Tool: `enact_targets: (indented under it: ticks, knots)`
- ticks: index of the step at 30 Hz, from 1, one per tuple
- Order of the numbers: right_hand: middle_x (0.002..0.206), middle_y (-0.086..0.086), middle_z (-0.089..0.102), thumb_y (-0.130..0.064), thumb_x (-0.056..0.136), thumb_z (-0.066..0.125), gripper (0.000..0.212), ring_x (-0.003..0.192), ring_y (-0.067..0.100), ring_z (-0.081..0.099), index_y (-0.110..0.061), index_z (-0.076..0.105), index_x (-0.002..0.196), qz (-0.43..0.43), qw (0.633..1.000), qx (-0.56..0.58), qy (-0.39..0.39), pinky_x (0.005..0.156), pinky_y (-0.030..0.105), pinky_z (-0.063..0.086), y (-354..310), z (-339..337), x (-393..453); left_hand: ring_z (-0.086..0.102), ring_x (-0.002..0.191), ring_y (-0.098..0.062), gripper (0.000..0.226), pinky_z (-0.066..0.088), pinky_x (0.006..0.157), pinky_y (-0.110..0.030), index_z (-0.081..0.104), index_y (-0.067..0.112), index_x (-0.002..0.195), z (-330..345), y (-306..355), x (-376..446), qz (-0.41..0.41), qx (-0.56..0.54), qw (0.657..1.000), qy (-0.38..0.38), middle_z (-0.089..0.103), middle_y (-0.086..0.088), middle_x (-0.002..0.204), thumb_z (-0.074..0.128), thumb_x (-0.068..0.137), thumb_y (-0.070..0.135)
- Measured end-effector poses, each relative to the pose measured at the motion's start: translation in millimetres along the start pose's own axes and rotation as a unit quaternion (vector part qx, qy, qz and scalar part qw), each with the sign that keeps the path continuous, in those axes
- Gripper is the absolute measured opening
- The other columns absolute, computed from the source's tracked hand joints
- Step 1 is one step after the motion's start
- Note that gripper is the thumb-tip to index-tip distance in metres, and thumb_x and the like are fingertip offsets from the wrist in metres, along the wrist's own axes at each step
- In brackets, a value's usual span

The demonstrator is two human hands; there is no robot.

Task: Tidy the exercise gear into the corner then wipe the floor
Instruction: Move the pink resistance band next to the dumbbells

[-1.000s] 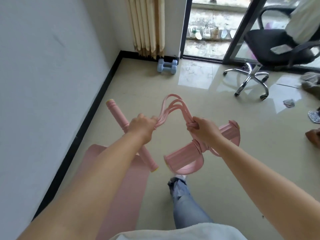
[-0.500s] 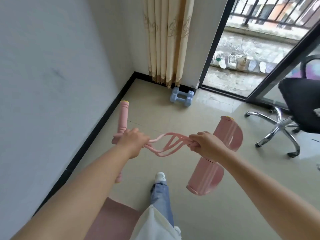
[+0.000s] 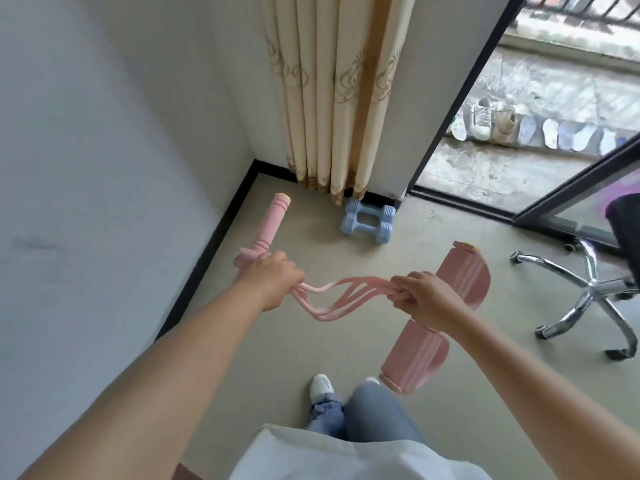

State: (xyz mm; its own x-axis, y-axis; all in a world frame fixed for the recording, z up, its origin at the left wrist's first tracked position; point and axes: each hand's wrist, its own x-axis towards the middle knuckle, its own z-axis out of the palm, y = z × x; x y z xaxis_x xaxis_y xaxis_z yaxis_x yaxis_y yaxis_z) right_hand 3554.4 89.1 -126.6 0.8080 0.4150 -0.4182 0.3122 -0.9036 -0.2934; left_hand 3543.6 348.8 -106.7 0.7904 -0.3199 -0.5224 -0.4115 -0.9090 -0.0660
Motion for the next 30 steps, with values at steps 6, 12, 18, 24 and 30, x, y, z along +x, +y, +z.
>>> enact_targets:
  ticks: [6,12,18,24,30]
  knots:
    - [0.095,0.002,0.058,-0.023,0.091,0.057,0.021,0.102,0.022,0.054,-0.014,0.061,0.110,0.023,0.999,0.020,-0.017,0.081,0.025,0.040,46,-8,99,0.043,0.122,-0.021,0.041,0.037,0.099,-0.030,0.056,0.017,0.118,-15,-45,103,0.064,0.017,0.996,-0.066,0.056,0.002,0.124,0.041,0.088,-0.006]
    - [0.110,0.004,0.060,-0.023,0.093,0.051,0.026,0.111,0.023,0.049,-0.021,0.057,0.119,0.046,0.995,0.050,-0.078,0.094,0.031,0.045,82,-3,203,0.045,0.119,-0.021,0.041,0.038,0.097,-0.031,0.058,0.015,0.113,-20,-87,216,0.091,0.040,0.987,-0.128,0.058,-0.001,0.120,0.041,0.085,-0.009]
    - [0.110,0.012,0.058,-0.022,0.094,0.046,0.028,0.110,0.028,0.048,-0.014,0.056,0.119,0.121,0.986,0.083,-0.085,0.085,0.034,0.045,96,20,293,0.044,0.122,-0.022,0.038,0.036,0.098,-0.032,0.056,0.019,0.116,7,-119,317,0.103,0.058,0.982,-0.145,0.056,0.002,0.124,0.042,0.090,-0.003]
    - [0.113,0.013,0.058,-0.022,0.095,0.044,0.031,0.112,0.030,0.048,-0.014,0.054,0.124,0.192,0.970,0.118,-0.091,0.084,0.033,0.045,98,98,388,0.041,0.125,-0.023,0.035,0.034,0.102,-0.032,0.056,0.020,0.121,90,-144,427,0.156,0.101,0.970,-0.156,0.056,0.001,0.127,0.042,0.094,0.004]
    - [0.113,0.015,0.057,-0.022,0.095,0.044,0.029,0.110,0.031,0.050,-0.012,0.054,0.121,0.270,0.945,0.169,-0.079,0.077,0.030,0.043,102,234,488,0.041,0.125,-0.024,0.033,0.032,0.104,-0.033,0.057,0.019,0.121,226,-162,523,0.205,0.138,0.959,-0.139,0.056,-0.001,0.127,0.042,0.094,0.007]
